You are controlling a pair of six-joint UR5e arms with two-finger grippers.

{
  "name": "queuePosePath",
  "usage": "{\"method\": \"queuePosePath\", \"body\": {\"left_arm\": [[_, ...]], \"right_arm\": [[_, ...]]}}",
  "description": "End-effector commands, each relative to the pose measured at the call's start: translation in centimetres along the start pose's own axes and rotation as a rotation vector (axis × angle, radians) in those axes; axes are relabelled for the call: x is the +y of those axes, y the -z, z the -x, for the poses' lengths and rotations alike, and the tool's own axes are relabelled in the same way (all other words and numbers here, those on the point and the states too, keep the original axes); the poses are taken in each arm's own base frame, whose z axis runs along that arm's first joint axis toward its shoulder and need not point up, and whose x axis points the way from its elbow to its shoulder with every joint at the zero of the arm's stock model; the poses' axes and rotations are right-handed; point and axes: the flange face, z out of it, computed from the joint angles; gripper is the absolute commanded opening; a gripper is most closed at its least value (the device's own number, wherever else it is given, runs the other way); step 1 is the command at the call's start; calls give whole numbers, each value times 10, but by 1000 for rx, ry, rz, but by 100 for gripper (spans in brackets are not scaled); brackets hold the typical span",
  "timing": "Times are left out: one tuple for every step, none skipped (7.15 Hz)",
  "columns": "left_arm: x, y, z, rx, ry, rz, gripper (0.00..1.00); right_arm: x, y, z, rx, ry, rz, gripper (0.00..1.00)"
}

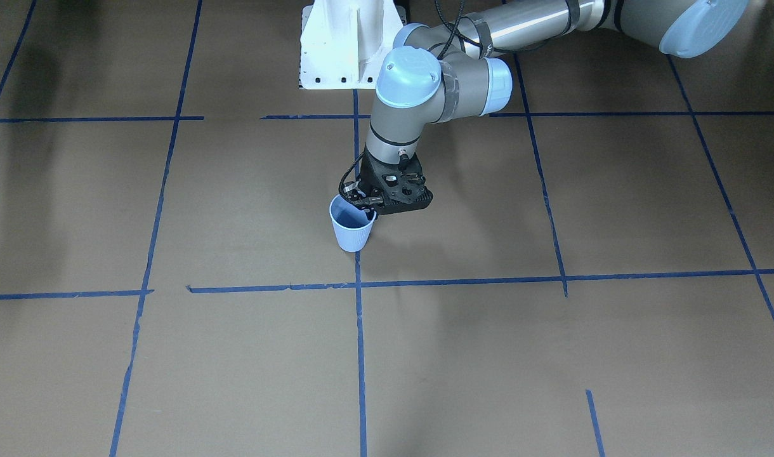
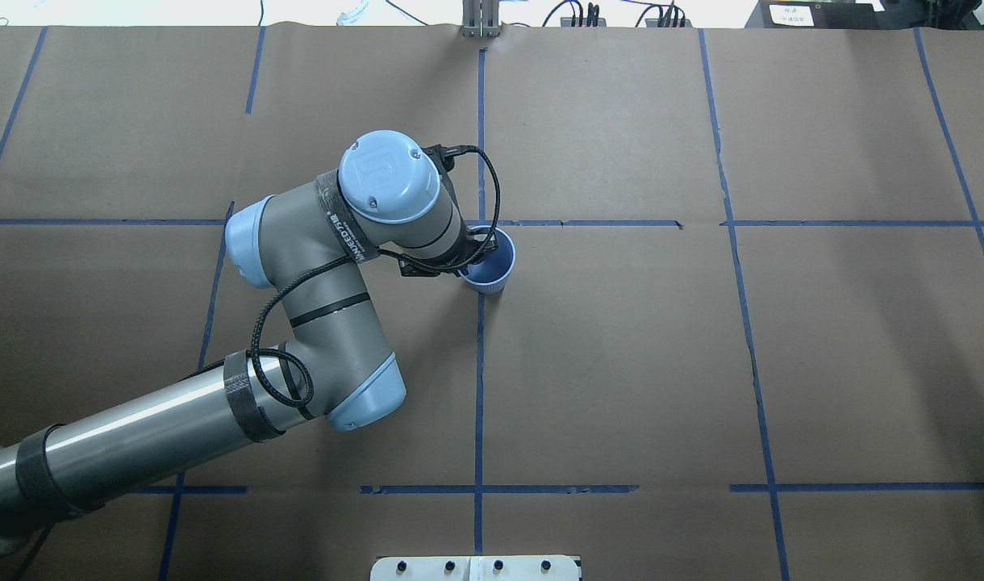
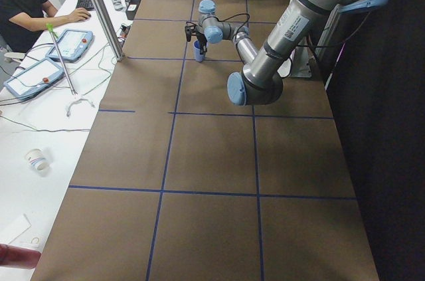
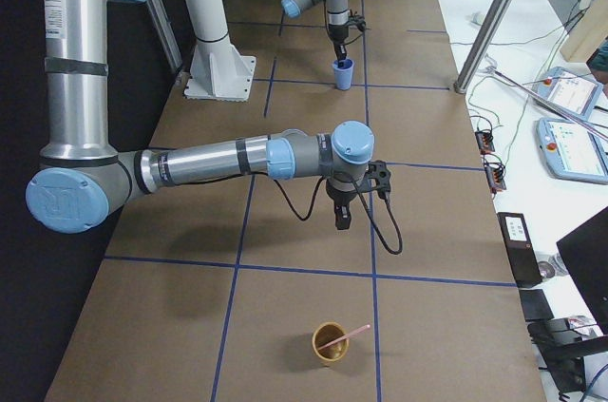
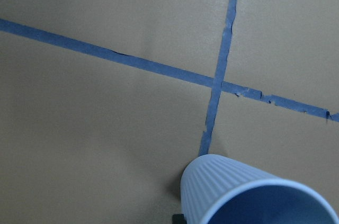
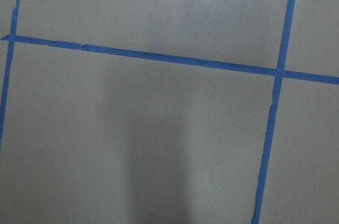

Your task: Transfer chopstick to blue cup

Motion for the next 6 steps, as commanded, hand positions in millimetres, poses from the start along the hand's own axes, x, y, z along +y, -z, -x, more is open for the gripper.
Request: {"method": "queuePosePath", "body": {"left_arm": [[-1,-1,1,-14,5,-4,9],[-2,-4,5,-23,8,-3,36],[-1,-3,3,-37,11,-2,81],[1,13,2,-9,6,-7,100],[-4,49,18,44,3,-28,100],[-14,68,61,53,17,-51,100]], "right_arm": [[0,0,0,-2,-1,0,100],[0,0,0,-2,0,0,100],[0,1,1,-2,0,-1,100],[0,2,4,-3,10,-5,100],[4,2,3,1,10,-3,100],[14,-1,-5,15,18,-8,100]]}}
